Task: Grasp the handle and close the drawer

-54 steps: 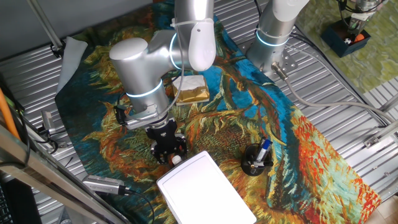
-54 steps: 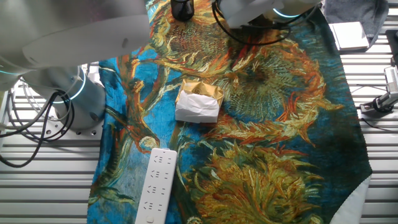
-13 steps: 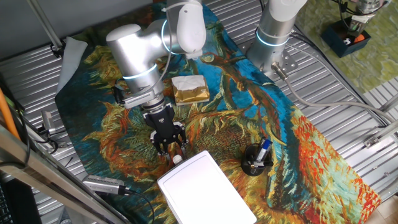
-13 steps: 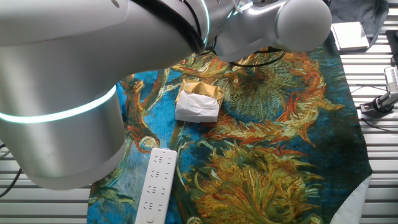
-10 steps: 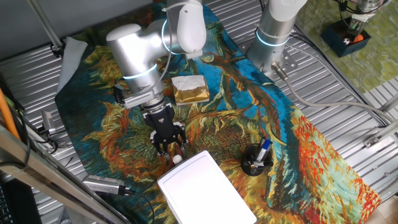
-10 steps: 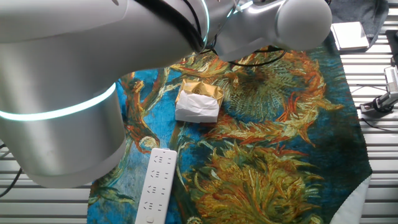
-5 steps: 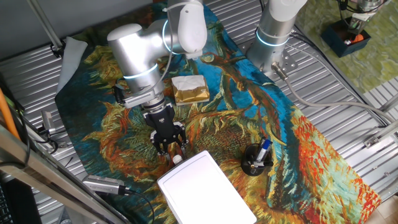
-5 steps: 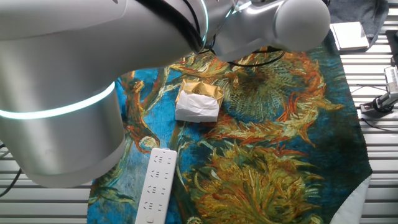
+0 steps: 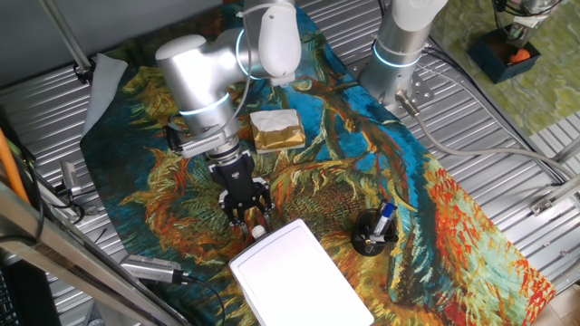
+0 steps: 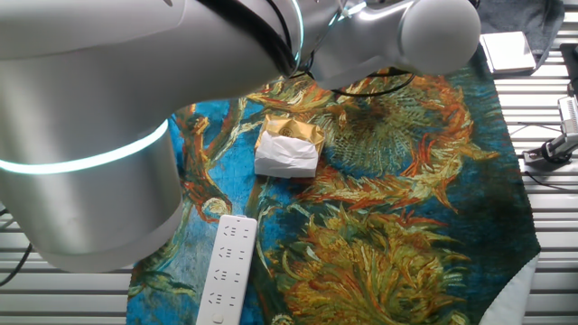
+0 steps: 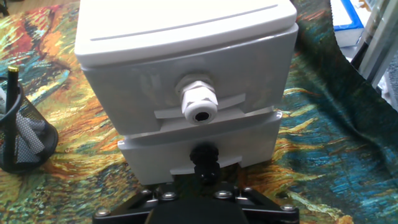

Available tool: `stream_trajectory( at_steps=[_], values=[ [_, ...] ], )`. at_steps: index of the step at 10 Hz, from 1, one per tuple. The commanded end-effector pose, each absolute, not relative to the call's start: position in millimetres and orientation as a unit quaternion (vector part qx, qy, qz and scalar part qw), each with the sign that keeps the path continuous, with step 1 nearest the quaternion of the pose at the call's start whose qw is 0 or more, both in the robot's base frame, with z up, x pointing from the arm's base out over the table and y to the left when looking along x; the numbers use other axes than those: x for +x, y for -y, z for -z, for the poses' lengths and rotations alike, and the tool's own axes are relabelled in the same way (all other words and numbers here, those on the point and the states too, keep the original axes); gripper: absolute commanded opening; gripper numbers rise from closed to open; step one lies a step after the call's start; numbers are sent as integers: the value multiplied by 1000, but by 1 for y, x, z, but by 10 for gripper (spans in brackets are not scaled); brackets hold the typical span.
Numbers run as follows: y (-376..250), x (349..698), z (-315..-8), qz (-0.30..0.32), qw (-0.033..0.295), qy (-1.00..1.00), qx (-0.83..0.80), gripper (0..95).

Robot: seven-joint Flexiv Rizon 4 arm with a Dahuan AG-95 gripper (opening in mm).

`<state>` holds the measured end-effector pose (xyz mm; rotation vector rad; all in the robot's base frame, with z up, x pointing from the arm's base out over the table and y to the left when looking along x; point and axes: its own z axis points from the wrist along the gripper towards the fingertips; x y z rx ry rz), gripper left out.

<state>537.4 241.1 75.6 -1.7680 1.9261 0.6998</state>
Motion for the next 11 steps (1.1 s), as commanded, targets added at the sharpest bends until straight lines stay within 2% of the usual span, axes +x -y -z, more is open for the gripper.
stream_trajectory(
  at_steps=[1, 11],
  values=[
    [-241, 537, -77, -257, 217, -695, -636, 380],
    [-241, 537, -77, -271, 231, -688, -632, 380]
  ],
)
